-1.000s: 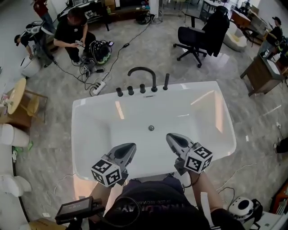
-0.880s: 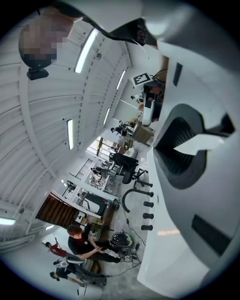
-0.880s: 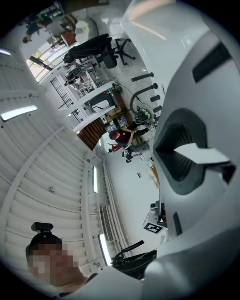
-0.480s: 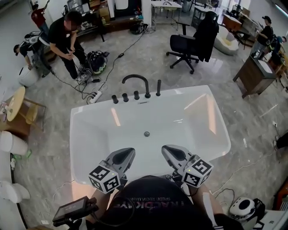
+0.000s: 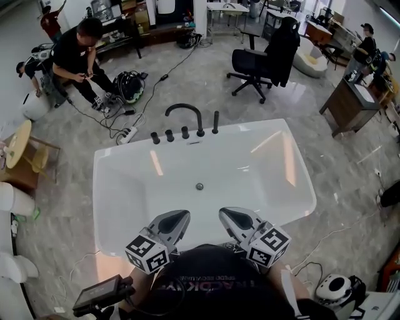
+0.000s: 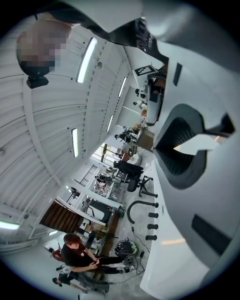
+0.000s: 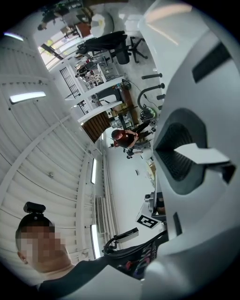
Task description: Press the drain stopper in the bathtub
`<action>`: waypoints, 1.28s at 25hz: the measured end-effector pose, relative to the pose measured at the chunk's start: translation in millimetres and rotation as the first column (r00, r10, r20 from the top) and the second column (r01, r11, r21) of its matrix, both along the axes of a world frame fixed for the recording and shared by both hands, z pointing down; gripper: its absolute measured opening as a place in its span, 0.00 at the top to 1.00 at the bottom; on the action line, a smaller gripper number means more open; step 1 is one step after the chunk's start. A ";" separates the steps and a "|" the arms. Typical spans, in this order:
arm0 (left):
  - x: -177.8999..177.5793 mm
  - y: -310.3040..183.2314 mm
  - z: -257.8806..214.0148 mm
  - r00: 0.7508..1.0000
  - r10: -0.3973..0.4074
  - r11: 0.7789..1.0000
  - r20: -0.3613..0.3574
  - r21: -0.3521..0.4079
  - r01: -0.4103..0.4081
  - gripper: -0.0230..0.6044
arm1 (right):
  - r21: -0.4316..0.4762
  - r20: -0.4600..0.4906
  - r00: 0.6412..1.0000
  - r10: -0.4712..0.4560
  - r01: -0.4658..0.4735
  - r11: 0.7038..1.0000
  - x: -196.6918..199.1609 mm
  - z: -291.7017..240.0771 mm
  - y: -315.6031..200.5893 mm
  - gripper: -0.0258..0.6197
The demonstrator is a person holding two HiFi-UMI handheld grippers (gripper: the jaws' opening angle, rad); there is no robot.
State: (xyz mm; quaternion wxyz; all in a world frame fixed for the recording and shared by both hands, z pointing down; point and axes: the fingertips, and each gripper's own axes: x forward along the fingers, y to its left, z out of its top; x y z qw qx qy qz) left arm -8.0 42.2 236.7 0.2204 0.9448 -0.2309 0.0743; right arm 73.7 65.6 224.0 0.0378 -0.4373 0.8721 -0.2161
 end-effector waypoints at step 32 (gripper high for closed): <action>-10.2 7.4 6.5 0.999 -0.028 0.999 0.022 -0.025 0.028 0.95 | -0.056 0.037 0.997 -0.062 0.064 0.996 -17.0 18.1 8.7 0.94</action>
